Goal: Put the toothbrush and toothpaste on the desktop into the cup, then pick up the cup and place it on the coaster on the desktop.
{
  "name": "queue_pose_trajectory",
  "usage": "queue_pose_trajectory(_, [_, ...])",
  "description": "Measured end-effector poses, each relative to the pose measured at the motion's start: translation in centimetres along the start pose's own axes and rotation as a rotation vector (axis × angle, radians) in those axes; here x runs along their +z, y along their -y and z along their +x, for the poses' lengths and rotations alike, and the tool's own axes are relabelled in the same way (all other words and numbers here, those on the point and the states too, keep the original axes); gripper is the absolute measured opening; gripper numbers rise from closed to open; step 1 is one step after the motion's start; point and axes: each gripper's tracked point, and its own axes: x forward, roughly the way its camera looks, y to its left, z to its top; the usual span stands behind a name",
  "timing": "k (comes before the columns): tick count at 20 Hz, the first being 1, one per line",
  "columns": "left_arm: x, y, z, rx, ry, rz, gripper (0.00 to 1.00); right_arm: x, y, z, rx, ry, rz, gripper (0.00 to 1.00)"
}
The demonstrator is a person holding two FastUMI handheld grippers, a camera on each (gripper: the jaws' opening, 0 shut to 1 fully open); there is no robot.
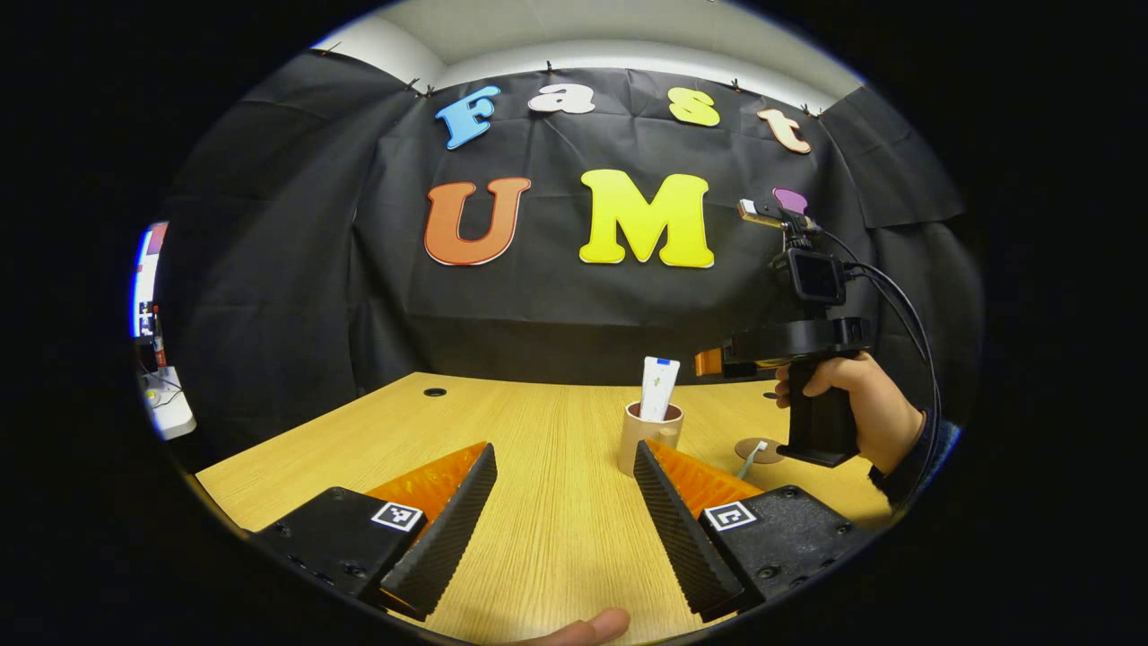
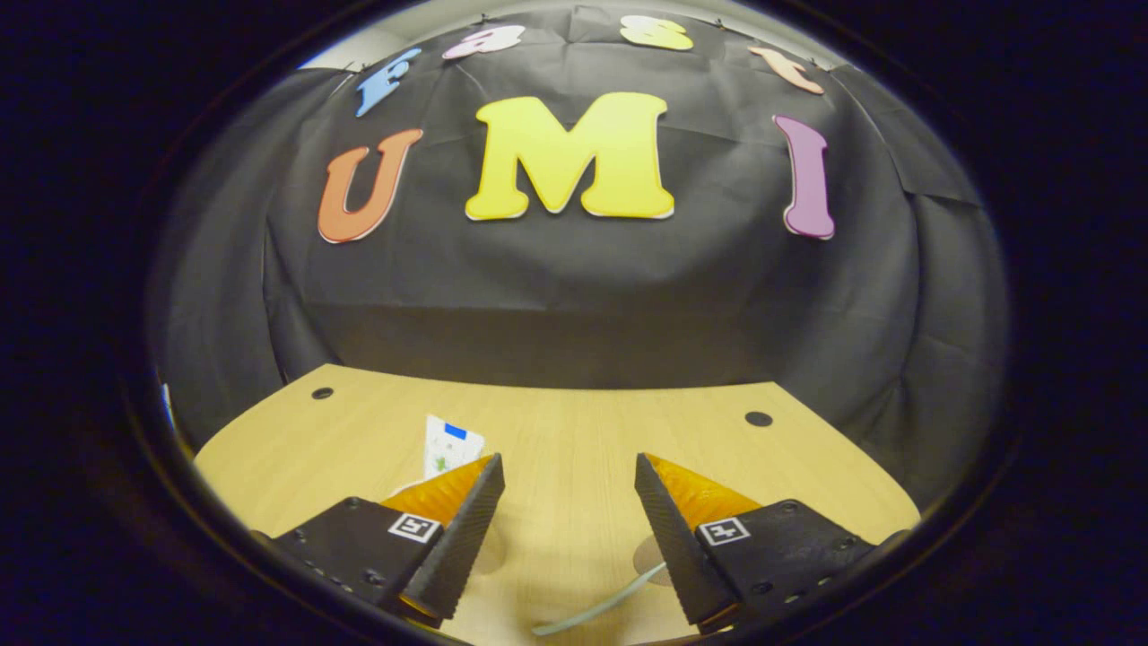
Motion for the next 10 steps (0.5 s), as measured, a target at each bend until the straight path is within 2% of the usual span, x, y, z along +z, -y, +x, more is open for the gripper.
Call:
queue_pose_trajectory(2, [-0.7,0.4,0.0,-0.004,-0.01,0.006,0.98,-2.1,1.7,0.4,-0.029,-0.054,0.034,0.96])
queue_pose_trajectory(6, [-1.5,1.1,0.0,-0.019,-0.019,0.02,0.98,-7.2,5.6,1.1,-0.112,-0.203,0.093,0.94])
queue_pose_trajectory(9, [-1.9,1.4,0.0,-0.023,-0.025,0.032,0.98,-10.6,6.7,1.1,-0.121,-0.317,0.182,0.87])
queue_pose_trajectory(10, [-2.0,1.4,0.0,-0.025,-0.028,0.033,0.98,-11.8,7.0,1.2,-0.126,-0.352,0.21,0.79])
